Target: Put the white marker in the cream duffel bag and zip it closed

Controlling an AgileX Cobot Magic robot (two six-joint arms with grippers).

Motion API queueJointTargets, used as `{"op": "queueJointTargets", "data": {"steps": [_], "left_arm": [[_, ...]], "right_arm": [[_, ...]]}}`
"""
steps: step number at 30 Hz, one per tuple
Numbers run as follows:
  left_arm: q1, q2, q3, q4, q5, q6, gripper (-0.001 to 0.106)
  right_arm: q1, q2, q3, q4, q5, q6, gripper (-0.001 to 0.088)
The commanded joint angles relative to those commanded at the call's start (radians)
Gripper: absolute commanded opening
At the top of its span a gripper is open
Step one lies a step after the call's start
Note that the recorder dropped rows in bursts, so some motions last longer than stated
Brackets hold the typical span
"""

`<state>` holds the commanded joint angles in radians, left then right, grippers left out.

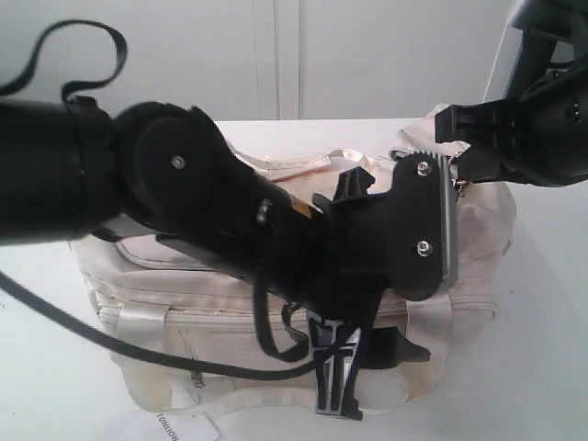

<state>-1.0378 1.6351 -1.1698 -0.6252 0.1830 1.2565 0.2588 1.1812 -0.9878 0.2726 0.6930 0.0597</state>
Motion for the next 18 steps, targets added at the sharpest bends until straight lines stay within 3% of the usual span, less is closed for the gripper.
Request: {"op": "queueJointTargets", "data": {"steps": [7,9,11,15,18], "left_arm": [[-0.002,0.088,0.0,0.0,-0.169,-0.004,0.065],[-0.002,0.11,0.0,-0.002,-0.232,-0.019,0.06],[-0.002,0.124,0.0,-0.002,-0.266,-0.033,0.046],[-0.002,0.132,0.0,-0.002,-0.238,-0.028,0.003],[-0.002,0.132,0.0,0.007,-0.203,-0.024,0.0]], "right_arm": [[0.0,0.0,0.0,0.012,-0.006,0.016,0.0],[0.0,0.0,0.0,0.014,-0.006,0.016,0.0],[0.0,0.0,0.0,0.014,-0.01,0.016,0.0],[0.0,0.0,0.0,0.014,-0.082,0.016,0.0],[0.0,0.0,0.0,0.014,-0.158,0.013,0.0]]}}
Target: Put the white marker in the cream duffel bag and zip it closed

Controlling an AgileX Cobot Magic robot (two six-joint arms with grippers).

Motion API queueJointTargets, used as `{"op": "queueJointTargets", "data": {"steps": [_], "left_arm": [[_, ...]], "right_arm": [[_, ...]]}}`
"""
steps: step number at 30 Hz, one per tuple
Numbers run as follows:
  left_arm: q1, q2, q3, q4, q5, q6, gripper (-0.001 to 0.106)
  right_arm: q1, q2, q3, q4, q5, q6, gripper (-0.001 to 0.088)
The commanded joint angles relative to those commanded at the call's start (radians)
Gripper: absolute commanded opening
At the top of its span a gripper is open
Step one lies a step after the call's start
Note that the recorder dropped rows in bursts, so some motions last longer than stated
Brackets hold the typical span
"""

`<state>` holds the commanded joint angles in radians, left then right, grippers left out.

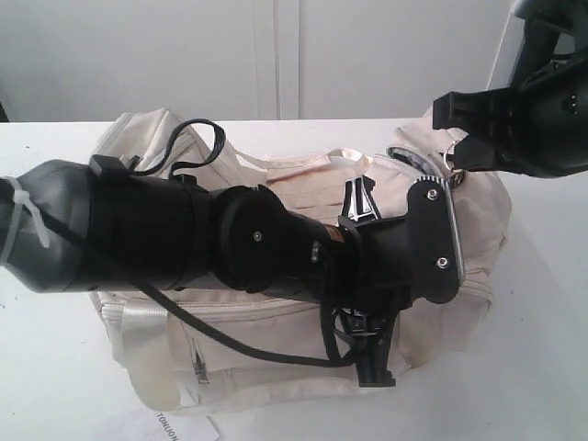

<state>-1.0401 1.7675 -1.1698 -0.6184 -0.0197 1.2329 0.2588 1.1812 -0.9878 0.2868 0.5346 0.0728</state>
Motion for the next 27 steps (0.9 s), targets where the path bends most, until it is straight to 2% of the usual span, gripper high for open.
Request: {"op": "queueJointTargets", "data": {"steps": [4,15,19,22,25,26,27], "left_arm": [[0.0,0.0,0.0,0.032,0.02,0.002,0.0],[0.0,0.0,0.0,0.036,0.04,0.002,0.0],[0.0,0.0,0.0,0.036,0.04,0.002,0.0],[0.0,0.0,0.0,0.036,0.04,0.002,0.0],[0.0,0.001,0.0,0.036,0.04,-0.002,0.0],[0.0,0.001,0.0,0.036,0.04,-0.002,0.0],[0.0,0.001,0.0,0.036,0.04,-0.002,0.0]], "right_arm": [[0.0,0.008,0.0,0.0,-0.079,-0.024,0.0],[0.0,0.169,0.0,0.002,-0.277,-0.043,0.0],[0.011,0.196,-0.002,0.086,-0.259,-0.059,0.0],[0.067,0.196,-0.004,0.206,-0.236,-0.185,0.0],[0.101,0.198,-0.004,0.22,-0.236,-0.193,0.0001],[0.107,0.203,-0.004,0.22,-0.23,-0.193,0.0019],[0.11,0.212,-0.004,0.222,-0.217,-0.2,0.008]]}}
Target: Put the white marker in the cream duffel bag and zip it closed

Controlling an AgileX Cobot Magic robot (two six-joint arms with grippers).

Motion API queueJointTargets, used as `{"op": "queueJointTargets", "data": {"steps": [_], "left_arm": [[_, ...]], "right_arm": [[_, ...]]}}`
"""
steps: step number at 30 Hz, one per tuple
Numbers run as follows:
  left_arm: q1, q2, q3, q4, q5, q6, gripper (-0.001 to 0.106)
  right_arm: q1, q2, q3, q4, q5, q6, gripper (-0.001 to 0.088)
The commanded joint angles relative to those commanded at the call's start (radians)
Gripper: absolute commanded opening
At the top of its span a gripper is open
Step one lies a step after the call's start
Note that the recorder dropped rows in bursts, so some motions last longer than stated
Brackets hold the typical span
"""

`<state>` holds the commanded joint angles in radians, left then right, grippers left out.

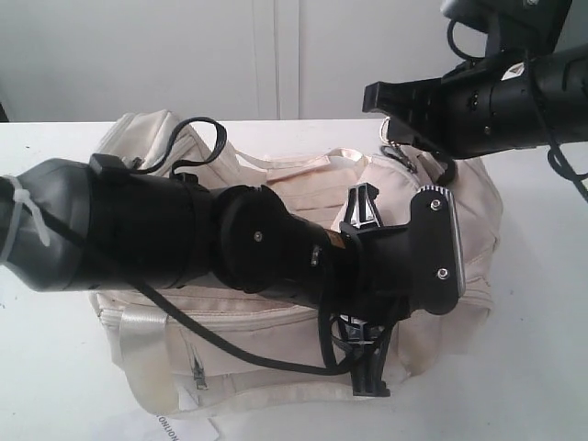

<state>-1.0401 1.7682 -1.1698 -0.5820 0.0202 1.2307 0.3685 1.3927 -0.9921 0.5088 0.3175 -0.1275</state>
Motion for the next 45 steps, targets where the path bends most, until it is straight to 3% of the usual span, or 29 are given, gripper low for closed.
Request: {"op": "queueJointTargets", "data": {"steps": [4,5,9,16,20,24,29,31,36,39,42,45], "left_arm": [[0.0,0.0,0.0,0.0,0.0,0.0,0.0],[0.0,0.0,0.0,0.0,0.0,0.0,0.0],[0.0,0.0,0.0,0.0,0.0,0.0,0.008],[0.0,-0.004,-0.008,0.0,-0.005,0.0,0.054],[0.0,-0.024,-0.008,0.0,-0.027,-0.004,0.074],[0.0,-0.07,-0.008,-0.039,0.007,-0.004,0.081],[0.003,-0.171,-0.008,-0.059,0.148,-0.123,0.08],[0.014,-0.22,-0.008,-0.059,0.227,-0.172,0.076],[0.075,-0.362,-0.008,-0.029,0.426,-0.365,0.051],[0.152,-0.432,-0.008,0.016,0.516,-0.509,0.027],[0.259,-0.491,-0.008,0.141,0.604,-0.689,0.002],[0.39,-0.541,-0.008,0.289,0.689,-0.903,0.0]], "right_arm": [[0.0,0.018,0.0,-0.002,0.014,0.0,0.0444],[0.0,0.016,-0.002,-0.002,0.014,0.0,0.0468],[0.0,-0.01,-0.024,-0.006,0.017,0.0,0.0487],[-0.03,-0.085,-0.036,-0.011,0.057,0.018,0.0487],[-0.066,-0.116,-0.036,-0.012,0.111,0.026,0.0487],[-0.112,-0.145,-0.036,-0.012,0.165,0.057,0.0487],[-0.156,-0.179,-0.036,-0.012,0.26,0.057,0.0483],[-0.173,-0.197,-0.034,-0.017,0.306,0.053,0.044],[-0.203,-0.237,-0.034,-0.08,0.416,0.053,0.0251],[-0.214,-0.261,-0.034,-0.121,0.477,0.053,0.0142],[-0.228,-0.285,-0.034,-0.187,0.53,0.053,0.0016],[-0.259,-0.307,-0.031,-0.285,0.569,0.069,0.0]]}}
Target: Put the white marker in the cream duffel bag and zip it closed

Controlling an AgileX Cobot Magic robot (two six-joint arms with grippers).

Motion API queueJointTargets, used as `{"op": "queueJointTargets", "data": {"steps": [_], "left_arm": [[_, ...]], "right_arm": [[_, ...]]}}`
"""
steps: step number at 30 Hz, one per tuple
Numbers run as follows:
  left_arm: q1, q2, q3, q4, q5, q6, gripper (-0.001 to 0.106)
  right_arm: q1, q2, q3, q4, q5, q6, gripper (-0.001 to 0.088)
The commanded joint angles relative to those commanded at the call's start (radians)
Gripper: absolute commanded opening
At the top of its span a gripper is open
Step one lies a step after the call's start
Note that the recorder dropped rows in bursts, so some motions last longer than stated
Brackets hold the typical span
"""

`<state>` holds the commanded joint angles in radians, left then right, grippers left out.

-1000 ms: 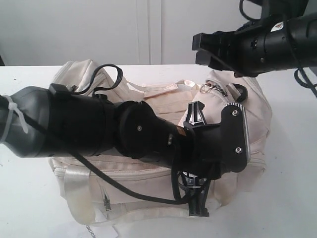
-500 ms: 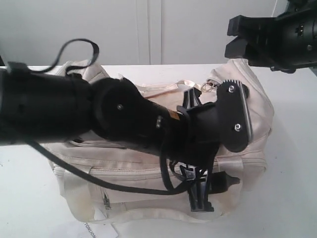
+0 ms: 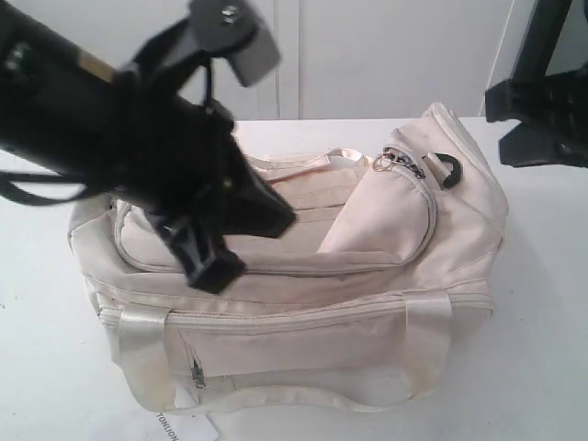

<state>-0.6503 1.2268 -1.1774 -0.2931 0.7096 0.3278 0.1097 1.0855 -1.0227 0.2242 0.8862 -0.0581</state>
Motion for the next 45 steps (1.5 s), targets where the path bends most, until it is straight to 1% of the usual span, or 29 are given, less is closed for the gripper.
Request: {"op": "queueJointTargets", "data": {"steps": [1,3,6,8,10,12,13,14,16,20,23,26,28,29,31,39,41,43,45], "left_arm": [[0.038,-0.014,0.0,0.044,0.021,-0.066,0.0],[0.133,-0.05,0.0,0.119,0.064,-0.174,0.0],[0.262,-0.108,0.01,0.152,0.126,-0.251,0.0],[0.341,-0.154,0.035,0.152,0.14,-0.261,0.0],[0.402,-0.215,0.073,0.152,0.142,-0.261,0.0],[0.461,-0.283,0.131,0.152,0.114,-0.261,0.0],[0.48,-0.311,0.158,0.152,0.093,-0.261,0.0],[0.503,-0.36,0.205,0.152,0.057,-0.261,0.0],[0.522,-0.428,0.283,0.152,0.001,-0.261,0.0],[0.526,-0.589,0.461,0.152,-0.134,-0.261,0.0],[0.526,-0.683,0.562,0.158,-0.21,-0.247,0.0],[0.526,-0.751,0.646,0.16,-0.305,-0.245,0.0],[0.526,-0.781,0.686,0.16,-0.327,-0.242,0.0],[0.526,-0.804,0.699,0.16,-0.317,-0.242,0.0],[0.526,-0.809,0.701,0.16,-0.304,-0.242,0.0],[0.526,-0.809,0.701,0.16,-0.298,-0.242,0.0],[0.526,-0.809,0.701,0.16,-0.298,-0.242,0.0],[0.526,-0.809,0.701,0.16,-0.298,-0.242,0.0],[0.526,-0.809,0.701,0.16,-0.298,-0.242,0.0]], "right_arm": [[-0.014,-0.008,0.001,-0.022,0.015,0.013,0.0],[-0.037,-0.03,0.008,-0.038,0.033,0.012,0.0],[-0.062,-0.088,0.042,-0.053,0.024,0.012,0.0],[-0.069,-0.145,0.084,-0.073,-0.009,0.012,0.0],[-0.069,-0.223,0.134,-0.109,-0.047,0.012,0.0],[-0.069,-0.315,0.179,-0.136,-0.071,0.018,0.0],[-0.069,-0.362,0.205,-0.143,-0.073,0.018,0.0],[-0.069,-0.412,0.229,-0.144,-0.075,0.018,0.0],[-0.069,-0.503,0.274,-0.149,-0.086,0.018,0.0],[-0.069,-0.69,0.375,-0.149,-0.149,0.018,0.0],[-0.069,-0.814,0.44,-0.149,-0.197,0.018,0.0],[-0.069,-0.903,0.504,-0.153,-0.249,0.016,0.0],[-0.069,-0.943,0.546,-0.153,-0.291,0.017,0.0],[-0.069,-0.969,0.567,-0.148,-0.312,0.017,0.0],[-0.069,-0.989,0.571,-0.148,-0.309,0.017,0.0],[-0.069,-0.993,0.571,-0.148,-0.309,0.017,0.0],[-0.071,-0.994,0.58,-0.159,-0.314,-0.019,0.0],[-0.071,-1.014,0.62,-0.186,-0.336,-0.01,0.0],[-0.071,-1.068,0.706,-0.209,-0.378,0.05,0.0]]}}
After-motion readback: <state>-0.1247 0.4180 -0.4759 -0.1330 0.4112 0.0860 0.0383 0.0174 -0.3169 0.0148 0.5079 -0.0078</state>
